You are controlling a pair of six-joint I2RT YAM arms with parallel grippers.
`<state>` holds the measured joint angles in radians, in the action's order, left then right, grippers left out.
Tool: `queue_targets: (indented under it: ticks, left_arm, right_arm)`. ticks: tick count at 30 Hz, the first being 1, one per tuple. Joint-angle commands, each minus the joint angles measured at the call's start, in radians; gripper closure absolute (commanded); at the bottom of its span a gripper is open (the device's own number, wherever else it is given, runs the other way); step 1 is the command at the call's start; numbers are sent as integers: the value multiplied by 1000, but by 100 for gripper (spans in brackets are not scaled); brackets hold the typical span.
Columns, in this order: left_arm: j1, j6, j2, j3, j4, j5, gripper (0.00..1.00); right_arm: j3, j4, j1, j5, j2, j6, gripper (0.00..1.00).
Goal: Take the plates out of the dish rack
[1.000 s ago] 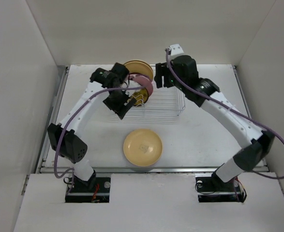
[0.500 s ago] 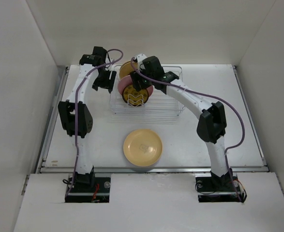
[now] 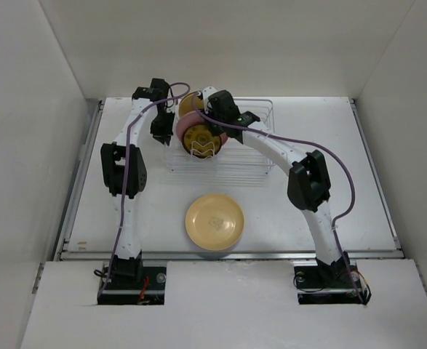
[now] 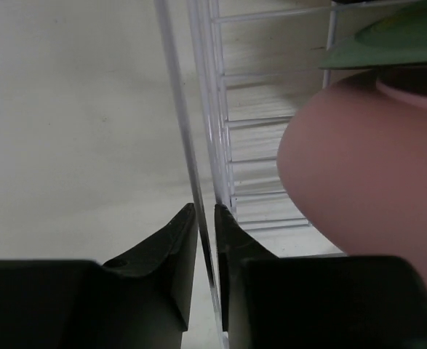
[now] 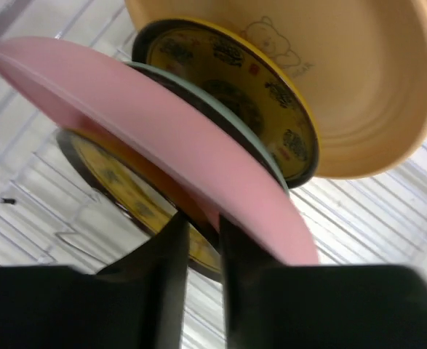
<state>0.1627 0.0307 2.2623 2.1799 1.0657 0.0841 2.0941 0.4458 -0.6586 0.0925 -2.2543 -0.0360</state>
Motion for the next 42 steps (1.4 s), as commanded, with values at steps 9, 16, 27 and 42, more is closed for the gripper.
queue_targets:
  ticks: [9, 16, 27, 42]
  left_arm:
    - [3, -118, 19, 34, 48, 29, 100]
    - [3, -167, 9, 34, 48, -13, 100]
    - [3, -189, 0, 34, 50, -52, 100]
    - [41, 58, -219, -67, -157, -222, 56]
  right_arm:
    - [-71, -98, 10, 33, 81, -59, 100]
    - [-134, -110, -19, 102, 219, -87, 100]
    - [-226, -72, -38, 171, 367, -56, 100]
    - [-761, 312, 241, -110, 919, 543, 100]
